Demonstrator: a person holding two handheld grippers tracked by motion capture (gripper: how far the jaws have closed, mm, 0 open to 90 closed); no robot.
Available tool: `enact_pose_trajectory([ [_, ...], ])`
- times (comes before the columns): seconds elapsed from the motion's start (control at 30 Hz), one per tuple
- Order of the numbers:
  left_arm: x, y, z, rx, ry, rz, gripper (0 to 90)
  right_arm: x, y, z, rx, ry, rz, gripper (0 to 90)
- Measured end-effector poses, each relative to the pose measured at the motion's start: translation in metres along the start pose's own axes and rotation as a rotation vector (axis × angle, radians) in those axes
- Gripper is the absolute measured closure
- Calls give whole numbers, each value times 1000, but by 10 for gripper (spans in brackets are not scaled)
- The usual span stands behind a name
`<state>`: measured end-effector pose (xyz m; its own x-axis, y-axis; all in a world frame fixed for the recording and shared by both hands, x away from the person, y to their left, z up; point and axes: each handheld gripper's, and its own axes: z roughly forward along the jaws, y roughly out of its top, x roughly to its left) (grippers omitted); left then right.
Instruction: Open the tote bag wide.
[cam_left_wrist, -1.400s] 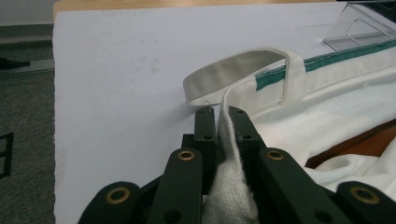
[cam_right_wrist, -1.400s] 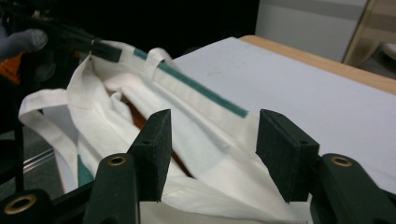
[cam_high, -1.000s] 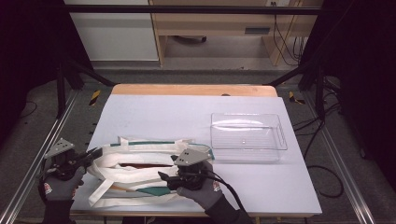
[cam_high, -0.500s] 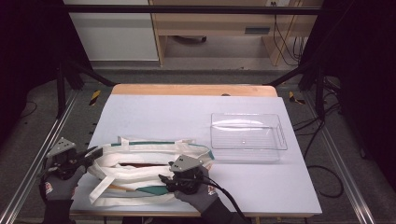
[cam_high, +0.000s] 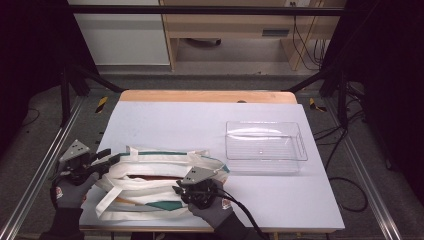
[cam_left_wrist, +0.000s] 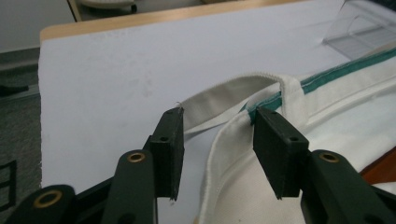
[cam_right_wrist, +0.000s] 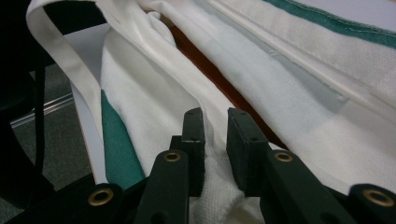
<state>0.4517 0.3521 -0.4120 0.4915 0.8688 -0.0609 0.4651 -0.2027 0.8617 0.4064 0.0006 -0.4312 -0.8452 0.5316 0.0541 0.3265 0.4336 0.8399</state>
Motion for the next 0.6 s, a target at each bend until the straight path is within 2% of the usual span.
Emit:
enact_pose_trajectory([
  [0.1, 0, -2, 3, 25, 5, -7, 589, 0, 0, -1, 1, 9, 0, 775],
  [0.13, 2, -4, 2, 44, 8, -21, 647, 0, 0, -2, 0, 16, 3, 778],
  [0.27, 3, -7, 2, 56, -4, -38, 828, 1, 0, -4, 3, 29, 7, 785],
  [0.37, 0, -6, 3, 67, 14, -34, 867, 2, 0, -6, 8, 44, 10, 787],
  [0.47, -1, -5, 2, 57, 24, -49, 873, 3, -2, -7, 11, 54, 16, 787],
  [0.57, -4, -5, 3, 14, 60, -86, 875, 6, -9, -7, 29, 82, 20, 790],
  [0.6, -4, -5, 3, 14, 60, -86, 875, 6, -9, -7, 29, 82, 20, 790],
])
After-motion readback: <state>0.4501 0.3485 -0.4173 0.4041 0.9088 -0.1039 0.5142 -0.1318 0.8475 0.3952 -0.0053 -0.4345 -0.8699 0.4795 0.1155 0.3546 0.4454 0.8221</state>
